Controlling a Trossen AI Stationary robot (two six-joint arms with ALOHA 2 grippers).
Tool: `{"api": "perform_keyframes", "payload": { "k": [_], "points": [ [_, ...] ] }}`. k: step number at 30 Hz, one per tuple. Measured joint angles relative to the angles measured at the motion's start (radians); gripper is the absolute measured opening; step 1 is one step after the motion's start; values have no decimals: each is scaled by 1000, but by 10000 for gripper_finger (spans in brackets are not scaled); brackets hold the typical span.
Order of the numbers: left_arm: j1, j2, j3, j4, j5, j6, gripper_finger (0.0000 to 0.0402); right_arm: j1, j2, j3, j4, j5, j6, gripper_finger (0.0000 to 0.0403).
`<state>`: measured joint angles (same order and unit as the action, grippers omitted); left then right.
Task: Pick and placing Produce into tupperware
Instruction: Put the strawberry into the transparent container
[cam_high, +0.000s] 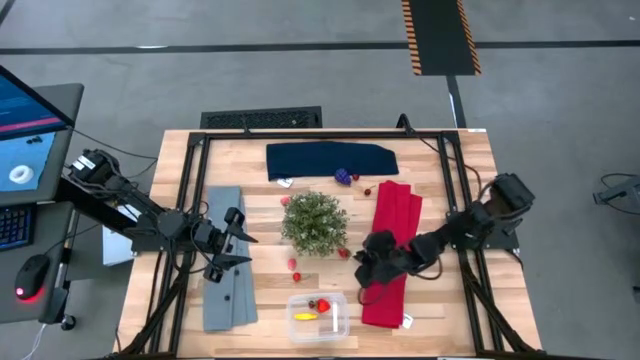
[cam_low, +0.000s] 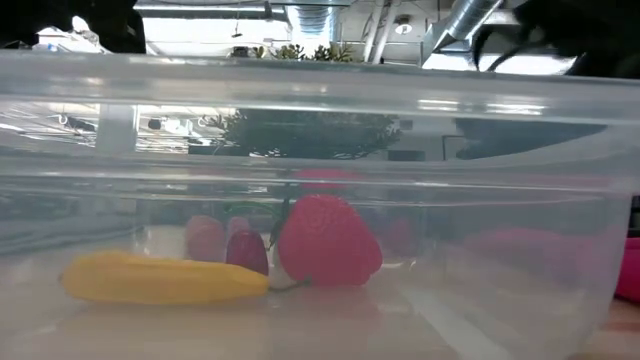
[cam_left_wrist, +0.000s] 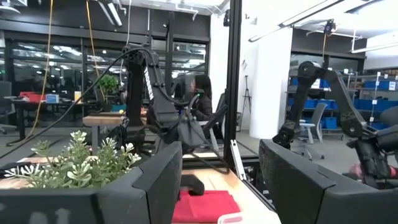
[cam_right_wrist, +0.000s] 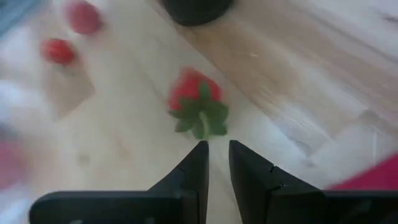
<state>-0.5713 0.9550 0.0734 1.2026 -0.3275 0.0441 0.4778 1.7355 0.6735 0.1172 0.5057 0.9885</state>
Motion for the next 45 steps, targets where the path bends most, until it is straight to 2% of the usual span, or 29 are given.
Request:
{"api": "perform_keyframes", "payload": {
  "k": [5,11,18,24,45],
  "points": [
    [0,0,0,-1,0,0,203,-42,57,53,8,-59,-45,85],
    [0,0,0,-4,1,0,203,-43,71,114,-6,-73,-138,85],
    [0,0,0,-2,1,-1,203,-48,71,175,-187,-83,-159,85],
    [0,0,0,-2,2,-1,203,-48,71,217,-294,-65,-245,85],
    [0,0,0,0,4,-2,203,-103,71,225,-344,-61,-500,85]
  ]
}}
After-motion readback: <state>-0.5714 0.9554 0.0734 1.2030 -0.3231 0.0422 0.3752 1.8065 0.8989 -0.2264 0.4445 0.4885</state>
